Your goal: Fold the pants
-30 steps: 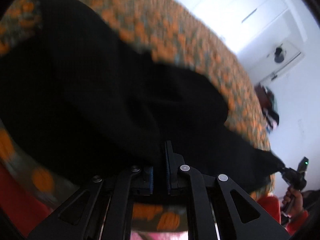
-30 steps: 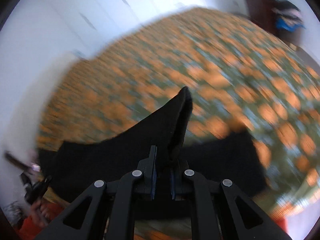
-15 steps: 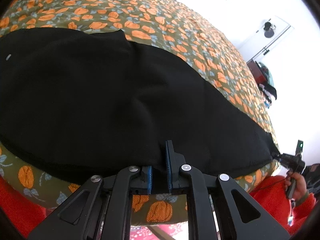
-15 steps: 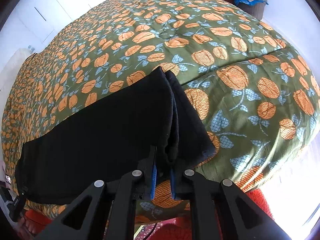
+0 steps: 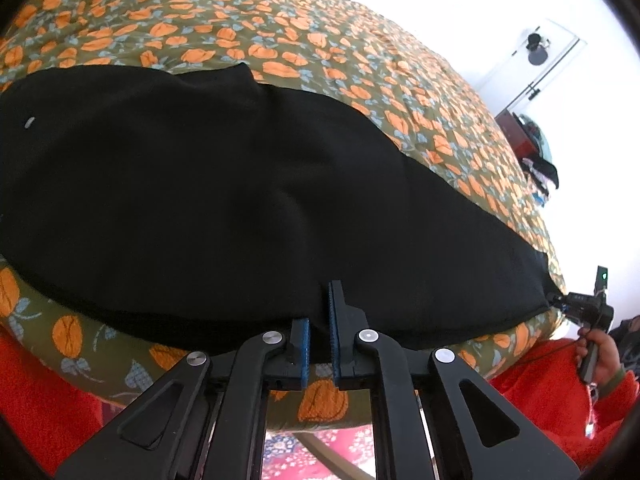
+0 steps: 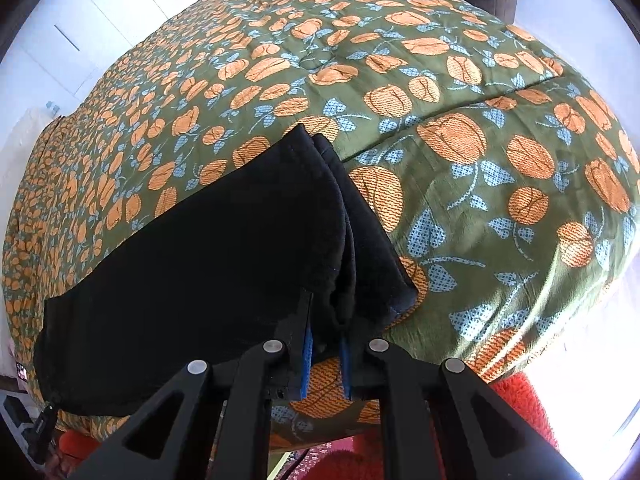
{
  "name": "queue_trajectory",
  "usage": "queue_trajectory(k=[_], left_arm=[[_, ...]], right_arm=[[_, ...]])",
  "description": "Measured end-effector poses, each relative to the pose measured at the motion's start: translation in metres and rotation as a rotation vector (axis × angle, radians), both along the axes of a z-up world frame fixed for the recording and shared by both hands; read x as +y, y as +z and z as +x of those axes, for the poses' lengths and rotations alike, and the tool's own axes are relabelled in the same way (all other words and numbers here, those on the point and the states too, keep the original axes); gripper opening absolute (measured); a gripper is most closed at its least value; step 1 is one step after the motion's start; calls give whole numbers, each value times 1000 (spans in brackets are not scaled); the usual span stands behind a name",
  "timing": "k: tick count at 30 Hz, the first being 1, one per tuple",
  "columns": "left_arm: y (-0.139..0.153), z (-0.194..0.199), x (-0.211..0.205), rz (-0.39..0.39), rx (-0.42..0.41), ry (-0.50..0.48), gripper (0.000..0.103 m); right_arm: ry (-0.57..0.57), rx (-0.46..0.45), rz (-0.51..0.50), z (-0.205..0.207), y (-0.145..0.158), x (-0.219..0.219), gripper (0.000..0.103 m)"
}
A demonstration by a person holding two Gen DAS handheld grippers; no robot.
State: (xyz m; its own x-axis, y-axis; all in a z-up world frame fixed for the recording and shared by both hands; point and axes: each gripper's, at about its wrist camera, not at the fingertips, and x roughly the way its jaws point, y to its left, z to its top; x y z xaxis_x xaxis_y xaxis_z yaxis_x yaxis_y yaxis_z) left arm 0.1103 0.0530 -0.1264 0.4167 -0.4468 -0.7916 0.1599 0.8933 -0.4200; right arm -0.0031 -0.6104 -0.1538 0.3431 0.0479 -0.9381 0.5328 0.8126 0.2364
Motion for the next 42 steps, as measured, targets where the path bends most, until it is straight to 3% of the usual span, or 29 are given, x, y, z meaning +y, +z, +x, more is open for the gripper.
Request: queue_trajectory(k=[6,11,21,23,25,27,29,32,35,40,42], left_arm=[[4,-7,-2,23,-3,-10,4],[-17,-1,-9,82,76,-31,4],[-13,-2,-12,109,62,-44,8],[-10,-3,-11,108,62,-38,13],[-6,-5,-10,134,48,-32,33],[-3,-8,-9,148,31,-28,43],[3,-11,-6,149,20,-27,43],[13,-20,-1,148,18,-10,45],[21,-31,1,171,1,23,54],[48,-50,19,200,-86,126,56],[63,-53,28,217,-157,189,63]], right_arm=[[-1,-1,-12,-3,1,1,11],[8,6,-27,-4,1,3,11],[-3,-8,-35,-10,3,0,13],[4,-19,-50,-9,6,1,22],[8,-35,-55,-11,10,3,39],[20,-72,-52,-13,15,5,57],[9,-77,-106,-16,22,8,75],[-12,-153,-138,-27,36,8,77],[-65,-265,-184,-44,55,6,77],[-159,-391,-230,-65,77,0,78],[-189,-411,-228,-68,79,-3,78]])
